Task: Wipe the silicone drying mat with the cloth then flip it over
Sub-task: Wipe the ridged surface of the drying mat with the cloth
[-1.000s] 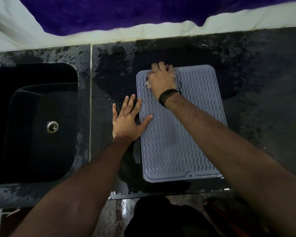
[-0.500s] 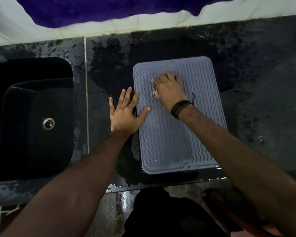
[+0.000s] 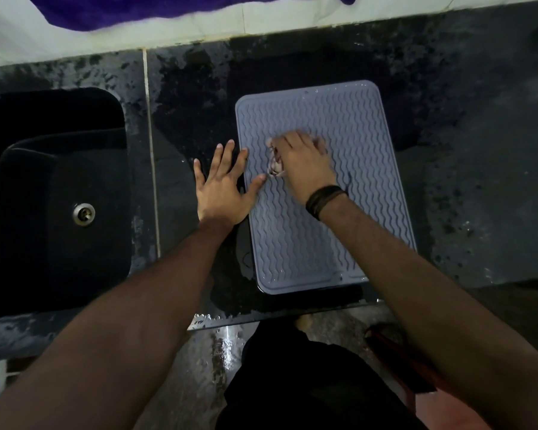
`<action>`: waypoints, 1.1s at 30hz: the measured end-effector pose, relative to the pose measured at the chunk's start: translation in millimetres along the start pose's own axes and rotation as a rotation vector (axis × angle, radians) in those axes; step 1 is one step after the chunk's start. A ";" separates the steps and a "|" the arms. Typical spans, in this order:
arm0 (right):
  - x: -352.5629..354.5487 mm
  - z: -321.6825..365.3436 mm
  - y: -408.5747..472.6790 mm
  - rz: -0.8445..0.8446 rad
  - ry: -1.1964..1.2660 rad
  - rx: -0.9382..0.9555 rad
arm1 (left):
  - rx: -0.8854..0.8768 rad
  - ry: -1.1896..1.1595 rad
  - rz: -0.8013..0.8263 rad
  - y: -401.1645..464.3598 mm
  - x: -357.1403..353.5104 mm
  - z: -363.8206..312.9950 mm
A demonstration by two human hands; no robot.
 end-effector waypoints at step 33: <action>-46.7 40.2 -228.3 0.274 0.056 -0.009 | 0.012 0.020 0.034 1.4 0.9 0.1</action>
Point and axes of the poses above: each hand's wrist, its own y-axis towards the middle knuckle, its own x-axis out of the back of the hand, z = x × y, the point moved 3 cm from there along y, towards the middle knuckle, and after that the axes turned 14 degrees about y, right-handed, at the moved point
